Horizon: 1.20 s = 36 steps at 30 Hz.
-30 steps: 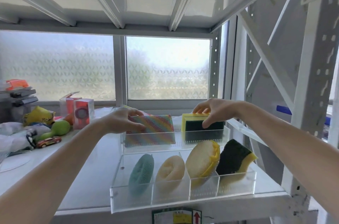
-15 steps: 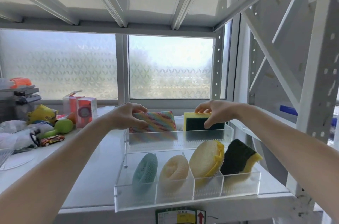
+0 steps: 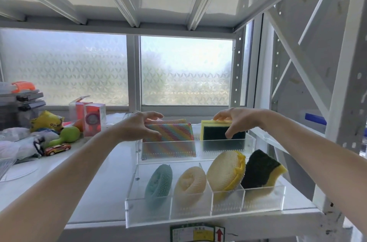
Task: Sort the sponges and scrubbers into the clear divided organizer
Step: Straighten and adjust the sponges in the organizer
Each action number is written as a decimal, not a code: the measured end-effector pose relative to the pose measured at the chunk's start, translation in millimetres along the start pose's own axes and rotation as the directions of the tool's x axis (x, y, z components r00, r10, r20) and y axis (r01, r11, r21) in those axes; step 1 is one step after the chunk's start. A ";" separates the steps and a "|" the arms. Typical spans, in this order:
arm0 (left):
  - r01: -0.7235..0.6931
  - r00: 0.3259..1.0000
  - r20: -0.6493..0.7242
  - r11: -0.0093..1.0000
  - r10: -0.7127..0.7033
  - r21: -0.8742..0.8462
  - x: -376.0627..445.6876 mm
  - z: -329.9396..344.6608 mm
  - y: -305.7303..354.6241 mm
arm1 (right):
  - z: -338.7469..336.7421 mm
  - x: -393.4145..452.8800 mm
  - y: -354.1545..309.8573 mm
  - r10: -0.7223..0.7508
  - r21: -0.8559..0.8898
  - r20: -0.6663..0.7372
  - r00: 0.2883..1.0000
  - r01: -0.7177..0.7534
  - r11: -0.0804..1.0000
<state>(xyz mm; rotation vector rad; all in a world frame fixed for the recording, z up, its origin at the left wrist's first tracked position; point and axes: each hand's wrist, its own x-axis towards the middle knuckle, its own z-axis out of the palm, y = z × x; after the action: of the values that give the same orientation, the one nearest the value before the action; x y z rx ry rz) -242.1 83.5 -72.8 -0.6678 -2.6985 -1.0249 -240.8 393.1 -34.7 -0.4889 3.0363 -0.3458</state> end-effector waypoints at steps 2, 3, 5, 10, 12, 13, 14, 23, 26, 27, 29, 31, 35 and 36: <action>0.003 1.000 0.026 1.000 -0.003 0.003 0.4 -0.2 -0.9 | 1.0 1.6 0.3 0.003 -0.022 0.004 1.000 -0.003 1.000; 0.002 1.000 0.029 1.000 -0.003 0.013 0.6 -0.3 -1.5 | 1.5 2.3 0.6 0.004 -0.018 0.003 1.000 -0.004 1.000; -0.003 1.000 0.020 0.999 0.002 0.043 0.5 -0.5 -1.9 | 2.0 3.3 1.6 0.004 -0.007 0.001 1.000 -0.004 1.000; 0.001 1.000 0.024 0.999 -0.002 0.045 -0.6 -0.3 -3.2 | 0.3 2.5 0.9 0.001 -0.014 0.014 1.000 -0.001 1.000; 0.009 0.999 0.031 0.999 -0.011 0.038 -1.2 -0.4 -3.5 | -0.6 1.7 0.8 -0.001 -0.012 0.016 1.000 0.001 1.000; 0.013 0.999 0.033 0.999 -0.014 0.036 -1.5 -0.6 -3.2 | -0.5 1.6 0.9 0.001 -0.015 0.017 1.000 0.000 1.000; 0.014 0.999 0.037 0.999 -0.015 0.036 -1.5 -0.7 -2.8 | -0.1 1.7 1.5 0.002 -0.017 0.018 1.000 -0.002 1.000; 0.022 0.999 0.045 0.999 -0.024 0.031 -3.4 -1.1 -0.8 | 0.6 3.5 2.8 0.018 -0.015 0.026 1.000 -0.018 1.000; 0.018 0.999 0.044 0.999 -0.020 0.030 -4.3 -1.3 0.0 | 1.6 4.4 3.6 0.022 -0.008 0.028 0.999 -0.022 1.000; 0.016 0.999 0.042 1.000 -0.017 0.024 -4.8 -1.2 -0.1 | 2.4 4.6 4.0 0.023 -0.007 0.028 0.999 -0.023 1.000; 0.015 0.999 0.030 1.000 -0.016 0.018 -5.4 -1.4 -0.2 | 2.8 5.1 4.5 0.025 -0.008 0.030 0.999 -0.025 1.000; 0.014 1.000 0.018 0.999 -0.015 0.037 -6.2 -1.1 0.7 | 1.6 4.5 4.2 0.028 -0.009 0.031 0.999 -0.027 1.000; -0.002 1.000 -0.013 0.999 0.003 0.054 -5.2 2.9 -0.6 | 2.4 2.4 3.8 0.039 0.005 0.038 0.999 -0.039 0.999; -0.004 1.000 -0.020 0.998 0.005 0.067 -5.3 4.0 -1.3 | 4.0 2.4 4.1 0.045 0.011 0.038 0.998 -0.045 0.999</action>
<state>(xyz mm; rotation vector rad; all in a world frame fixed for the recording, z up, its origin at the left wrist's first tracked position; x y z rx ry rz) -238.0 83.5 -78.2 -0.6479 -2.6996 -0.9309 -244.0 395.3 -39.6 -0.4208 3.0020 -0.3476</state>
